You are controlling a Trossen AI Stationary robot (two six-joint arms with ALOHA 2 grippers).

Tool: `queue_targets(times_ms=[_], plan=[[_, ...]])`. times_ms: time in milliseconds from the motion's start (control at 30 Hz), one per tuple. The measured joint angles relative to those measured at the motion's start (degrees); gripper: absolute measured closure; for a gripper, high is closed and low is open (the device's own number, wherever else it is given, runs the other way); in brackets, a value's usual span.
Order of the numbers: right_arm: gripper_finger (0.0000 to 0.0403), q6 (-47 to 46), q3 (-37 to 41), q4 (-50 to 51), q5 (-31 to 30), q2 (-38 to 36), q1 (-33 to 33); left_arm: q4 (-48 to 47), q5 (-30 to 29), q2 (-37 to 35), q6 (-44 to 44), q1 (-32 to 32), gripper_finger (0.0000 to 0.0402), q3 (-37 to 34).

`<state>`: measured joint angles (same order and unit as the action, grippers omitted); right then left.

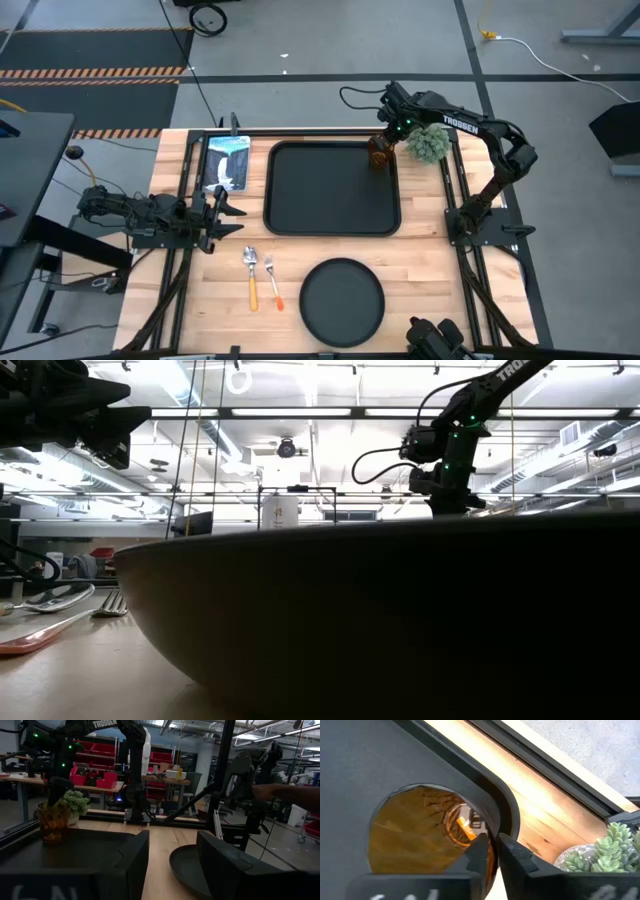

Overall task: Pick and place plate/cup/fork/spoon on tray
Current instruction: Put the brown cup on the black serving tray, then put the black plate on the black serving tray to the bottom left of the brown cup

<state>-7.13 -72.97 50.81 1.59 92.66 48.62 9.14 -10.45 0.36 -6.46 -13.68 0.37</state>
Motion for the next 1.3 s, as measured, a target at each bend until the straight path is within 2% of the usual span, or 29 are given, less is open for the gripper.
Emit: queue_targets(times_ms=[200,400,633,933,1100,1300], plan=[[0.0307,-0.2,0.0,0.1,0.0,0.0,0.0,0.0,0.0,0.0,0.0,0.0,0.0228,0.0],[0.0303,-0.2,-0.7,0.9,0.0,0.1,0.0,0.0,0.0,0.0,0.0,0.0,0.0228,0.0],[0.0295,-0.2,-6.8,4.3,-0.7,0.1,-0.2,0.0,0.0,0.0,0.0,0.0,0.0228,0.0],[0.0242,-1.4,-10.4,8.8,-0.7,0.1,-1.6,0.0,0.0,0.0,0.0,0.0,0.0228,0.0],[0.0219,-2.6,-13.1,9.4,-0.5,0.1,-4.1,0.0,0.0,0.0,0.0,0.0,0.0228,0.0],[0.0213,-3.9,-16.8,9.3,-1.3,0.1,-10.0,0.0,0.0,0.0,0.0,0.0,0.0228,0.0]])
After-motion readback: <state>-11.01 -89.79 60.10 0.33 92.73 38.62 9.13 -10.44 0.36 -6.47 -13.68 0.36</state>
